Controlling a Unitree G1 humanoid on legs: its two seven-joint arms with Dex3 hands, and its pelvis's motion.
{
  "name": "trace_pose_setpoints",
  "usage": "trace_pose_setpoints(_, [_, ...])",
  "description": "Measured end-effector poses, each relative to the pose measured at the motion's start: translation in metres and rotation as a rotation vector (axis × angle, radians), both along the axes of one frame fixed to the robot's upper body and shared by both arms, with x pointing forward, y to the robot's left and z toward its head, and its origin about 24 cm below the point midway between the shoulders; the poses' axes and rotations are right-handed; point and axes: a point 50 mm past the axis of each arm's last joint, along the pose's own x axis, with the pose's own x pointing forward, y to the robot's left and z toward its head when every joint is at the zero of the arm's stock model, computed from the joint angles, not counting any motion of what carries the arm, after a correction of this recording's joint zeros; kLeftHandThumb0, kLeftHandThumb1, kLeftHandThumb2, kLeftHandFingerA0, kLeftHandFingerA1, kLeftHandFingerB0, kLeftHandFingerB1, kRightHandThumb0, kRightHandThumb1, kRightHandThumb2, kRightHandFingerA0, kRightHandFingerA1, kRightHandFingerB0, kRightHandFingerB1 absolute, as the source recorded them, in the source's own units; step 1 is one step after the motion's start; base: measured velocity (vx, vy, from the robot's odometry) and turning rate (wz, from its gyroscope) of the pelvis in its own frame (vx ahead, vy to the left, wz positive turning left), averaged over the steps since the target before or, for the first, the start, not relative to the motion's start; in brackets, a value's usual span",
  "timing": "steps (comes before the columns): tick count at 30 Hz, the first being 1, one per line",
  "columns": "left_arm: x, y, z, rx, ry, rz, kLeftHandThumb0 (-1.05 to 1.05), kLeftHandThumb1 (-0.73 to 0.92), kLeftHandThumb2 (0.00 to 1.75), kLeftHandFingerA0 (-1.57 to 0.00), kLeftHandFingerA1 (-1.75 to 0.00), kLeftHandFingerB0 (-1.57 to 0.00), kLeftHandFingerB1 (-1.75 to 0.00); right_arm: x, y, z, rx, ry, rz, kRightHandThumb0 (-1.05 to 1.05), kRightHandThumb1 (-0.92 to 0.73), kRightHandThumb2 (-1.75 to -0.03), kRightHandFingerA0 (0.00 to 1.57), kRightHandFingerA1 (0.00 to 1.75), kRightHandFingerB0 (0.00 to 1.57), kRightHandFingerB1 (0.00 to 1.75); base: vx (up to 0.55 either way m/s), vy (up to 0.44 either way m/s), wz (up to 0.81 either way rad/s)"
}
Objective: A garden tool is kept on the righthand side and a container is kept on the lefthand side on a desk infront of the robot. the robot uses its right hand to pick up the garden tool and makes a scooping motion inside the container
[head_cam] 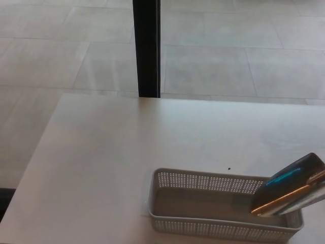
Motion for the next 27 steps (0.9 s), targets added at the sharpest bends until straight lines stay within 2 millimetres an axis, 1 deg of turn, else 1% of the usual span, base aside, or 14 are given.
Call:
trace_pose_setpoints(2, [0.000, 0.000, 0.000, 0.000, 0.000, -0.001, -0.10, -0.12, 1.25, -0.87, -0.99, -0.80, -0.93, 0.001, 0.001, 0.001, -0.018, 0.008, -0.017, -0.37, -0.57, -0.74, 0.89, 1.72, 0.78, 1.35, 0.00, 0.000, 0.00])
trace_pose_setpoints(3, [0.000, 0.000, 0.000, 0.000, 0.000, -0.001, -0.06, -0.14, 1.22, -0.90, -0.99, -0.82, -0.94, 0.002, 0.002, 0.001, -0.027, 0.013, -0.024, -0.42, -0.48, -0.97, 1.15, 1.31, 0.87, 1.11, 0.00, 0.000, 0.00])
trace_pose_setpoints(4, [0.000, 0.000, 0.000, -0.001, 0.000, -0.001, -0.06, -0.14, 1.22, -0.90, -0.99, -0.82, -0.94, 0.002, 0.002, 0.001, -0.033, 0.016, -0.029, -0.42, -0.48, -0.97, 1.15, 1.31, 0.87, 1.11, 0.00, 0.000, 0.00])
trace_pose_setpoints(5, [0.000, 0.000, 0.000, -0.001, 0.000, -0.001, -0.12, -0.14, 1.23, -0.84, -0.99, -0.79, -0.94, 0.003, 0.003, 0.001, -0.045, 0.023, -0.035, -0.37, -0.63, -0.69, 0.90, 1.72, 0.78, 1.28, 0.00, 0.000, 0.00])
trace_pose_setpoints(7, [0.000, 0.000, 0.000, -0.002, 0.000, -0.001, -0.13, -0.13, 1.24, -0.81, -1.00, -0.76, -0.94, 0.003, 0.006, 0.000, -0.059, 0.034, -0.042, -0.37, -0.69, -0.70, 0.90, 1.72, 0.79, 1.25, 0.00, 0.000, 0.00])
trace_pose_setpoints(9, [0.000, 0.000, 0.000, -0.005, -0.001, -0.002, -0.14, -0.12, 1.22, -0.83, -0.98, -0.77, -0.92, 0.004, 0.010, -0.001, -0.082, 0.049, -0.050, -0.38, -0.77, -0.71, 0.88, 1.69, 0.84, 1.03, 0.00, 0.000, 0.00])
trace_pose_setpoints(12, [0.000, 0.000, 0.000, -0.007, -0.001, -0.002, -0.14, -0.15, 1.24, -0.87, -1.00, -0.80, -0.94, 0.004, 0.017, -0.002, -0.107, 0.063, -0.049, -0.40, -0.74, -0.69, 0.91, 1.69, 0.85, 1.05, 0.00, 0.000, 0.00])
trace_pose_setpoints(13, [0.000, 0.000, 0.000, -0.007, -0.001, -0.002, -0.17, -0.14, 1.19, -0.89, -0.98, -0.81, -0.92, 0.004, 0.019, -0.002, -0.115, 0.067, -0.050, -0.38, -0.72, -0.66, 0.89, 1.71, 0.82, 1.17, 0.00, 0.000, 0.00])
trace_pose_setpoints(17, [0.001, 0.000, 0.000, -0.011, -0.004, -0.002, -0.19, -0.14, 1.14, -0.86, -0.96, -0.82, -0.91, 0.002, 0.033, 0.000, -0.159, 0.064, -0.040, -0.36, -0.73, -0.67, 0.92, 1.74, 0.84, 1.09, 0.00, 0.000, 0.00])
trace_pose_setpoints(21, [0.001, -0.001, 0.000, -0.018, -0.005, -0.006, -0.14, -0.16, 1.13, -0.89, -0.96, -0.85, -0.91, 0.000, 0.044, 0.000, -0.179, 0.071, -0.035, -0.37, -0.72, -0.65, 0.89, 1.73, 0.82, 1.18, 0.00, 0.000, 0.00])
trace_pose_setpoints(22, [0.001, -0.001, 0.000, -0.019, -0.005, -0.007, -0.17, -0.16, 1.11, -0.88, -0.98, -0.84, -0.92, -0.001, 0.046, 0.000, -0.185, 0.075, -0.036, -0.42, -0.55, -1.00, 1.18, 1.33, 0.86, 1.06, 0.00, 0.000, 0.00])
trace_pose_setpoints(24, [0.001, -0.001, 0.000, -0.022, -0.006, -0.007, -0.15, -0.17, 1.17, -0.88, -0.98, -0.84, -0.93, -0.002, 0.050, -0.001, -0.200, 0.079, -0.039, -0.46, -0.56, -1.00, 1.18, 1.35, 0.84, 1.09, 0.00, 0.000, 0.00])
trace_pose_setpoints(25, [0.001, -0.001, 0.000, -0.024, -0.007, -0.007, -0.17, -0.15, 1.13, -0.87, -0.97, -0.83, -0.92, -0.002, 0.052, -0.001, -0.206, 0.082, -0.043, -0.43, -0.75, -0.63, 0.88, 1.74, 0.80, 1.18, 0.00, 0.000, 0.00])
trace_pose_setpoints(27, [0.001, -0.001, 0.000, -0.028, -0.008, -0.007, -0.18, -0.14, 1.11, -0.89, -0.95, -0.84, -0.91, -0.003, 0.057, -0.002, -0.211, 0.084, -0.044, -0.44, -0.77, -0.67, 0.89, 1.75, 0.78, 1.21, 0.00, 0.000, 0.00])
